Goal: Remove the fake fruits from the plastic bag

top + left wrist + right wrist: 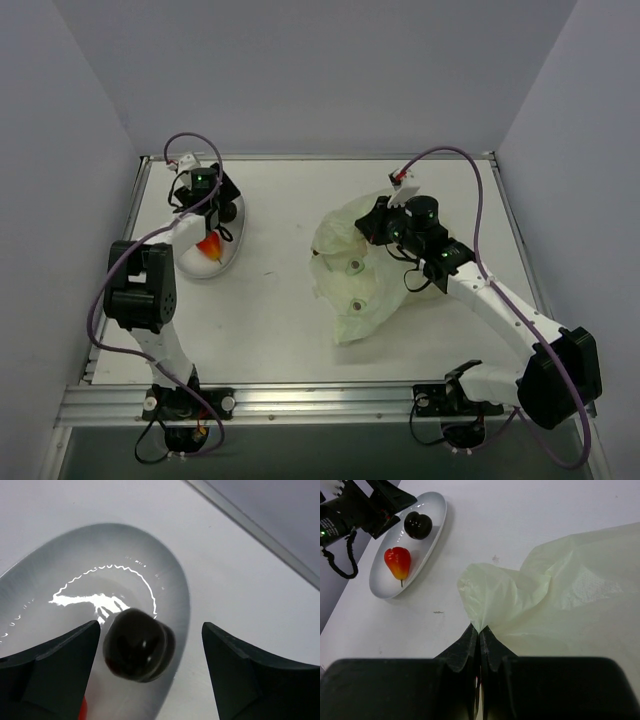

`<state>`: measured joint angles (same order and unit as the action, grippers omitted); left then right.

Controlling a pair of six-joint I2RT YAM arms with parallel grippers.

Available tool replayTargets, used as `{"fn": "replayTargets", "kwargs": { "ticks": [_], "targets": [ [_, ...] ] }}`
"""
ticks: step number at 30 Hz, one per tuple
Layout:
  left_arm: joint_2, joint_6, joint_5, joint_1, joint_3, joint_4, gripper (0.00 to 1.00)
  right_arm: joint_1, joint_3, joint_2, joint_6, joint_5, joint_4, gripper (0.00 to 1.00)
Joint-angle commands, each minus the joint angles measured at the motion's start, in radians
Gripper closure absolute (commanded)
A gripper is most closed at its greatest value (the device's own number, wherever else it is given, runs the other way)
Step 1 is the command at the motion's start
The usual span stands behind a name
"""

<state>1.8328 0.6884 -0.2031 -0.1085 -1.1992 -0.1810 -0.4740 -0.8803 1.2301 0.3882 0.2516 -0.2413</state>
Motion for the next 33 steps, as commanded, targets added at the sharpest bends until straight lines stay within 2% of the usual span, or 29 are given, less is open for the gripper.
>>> {"fn": "replayTargets", "kwargs": {
  "ticks": [1, 5, 6, 8, 9, 10, 11, 13, 14, 16, 17, 18, 19, 25, 29, 33],
  "targets": [
    [-0.15, -0.003, 0.025, -0.008, -0.01, -0.063, 0.18, -0.009, 0.0, -0.014, -0.015, -0.009, -0.01, 1.0],
    [-0.2, 0.026, -0.045, -0.007, 0.009, 0.009, 0.16, -0.008, -0.003, -0.021, -0.015, -0.009, -0.012, 1.0],
    [-0.216, 0.033, -0.045, -0.008, 0.024, 0.003, 0.23, -0.008, -0.005, -0.021, -0.017, -0.014, -0.01, 1.0],
    [-0.288, 0.062, -0.022, -0.04, 0.106, -0.05, 0.43, -0.008, -0.016, -0.029, -0.017, -0.037, -0.009, 1.0],
    [-0.317, 0.071, 0.006, -0.063, 0.139, -0.075, 0.5, -0.005, -0.022, -0.03, -0.018, -0.041, 0.0, 1.0],
    [-0.346, 0.059, 0.023, -0.1, 0.17, -0.099, 0.52, -0.003, -0.028, -0.03, -0.021, -0.043, 0.005, 1.0],
    [-0.4, 0.037, 0.033, -0.205, 0.2, -0.15, 0.54, 0.0, -0.038, -0.037, -0.025, -0.046, 0.01, 1.0],
    [-0.475, -0.053, 0.01, -0.337, 0.295, -0.21, 0.6, 0.003, -0.045, -0.049, -0.026, -0.046, 0.025, 1.0],
    [-0.495, -0.084, 0.016, -0.462, 0.334, -0.295, 0.63, 0.005, -0.046, -0.053, -0.028, -0.048, 0.028, 1.0],
    [-0.533, -0.102, 0.024, -0.566, 0.439, -0.353, 0.7, 0.006, -0.045, -0.066, -0.025, -0.052, 0.039, 1.0],
    [-0.537, -0.104, 0.024, -0.612, 0.473, -0.424, 0.7, 0.006, -0.043, -0.072, -0.02, -0.054, 0.04, 1.0],
    [-0.534, -0.119, 0.028, -0.693, 0.516, -0.454, 0.7, 0.008, -0.042, -0.075, -0.012, -0.054, 0.042, 1.0],
    [-0.506, -0.124, 0.002, -0.727, 0.514, -0.454, 0.7, 0.008, -0.04, -0.081, -0.006, -0.048, 0.04, 1.0],
    [-0.273, -0.113, 0.019, -0.851, 0.38, -0.479, 0.64, -0.008, -0.04, -0.116, 0.04, 0.054, 0.048, 1.0],
    [-0.251, -0.118, -0.143, -0.962, 0.386, -0.554, 0.63, -0.032, -0.036, -0.17, 0.046, 0.251, 0.091, 1.0],
    [-0.193, -0.124, -0.284, -1.05, 0.36, -0.581, 0.51, -0.048, -0.014, -0.199, 0.034, 0.337, 0.091, 1.0]
  ]
}}
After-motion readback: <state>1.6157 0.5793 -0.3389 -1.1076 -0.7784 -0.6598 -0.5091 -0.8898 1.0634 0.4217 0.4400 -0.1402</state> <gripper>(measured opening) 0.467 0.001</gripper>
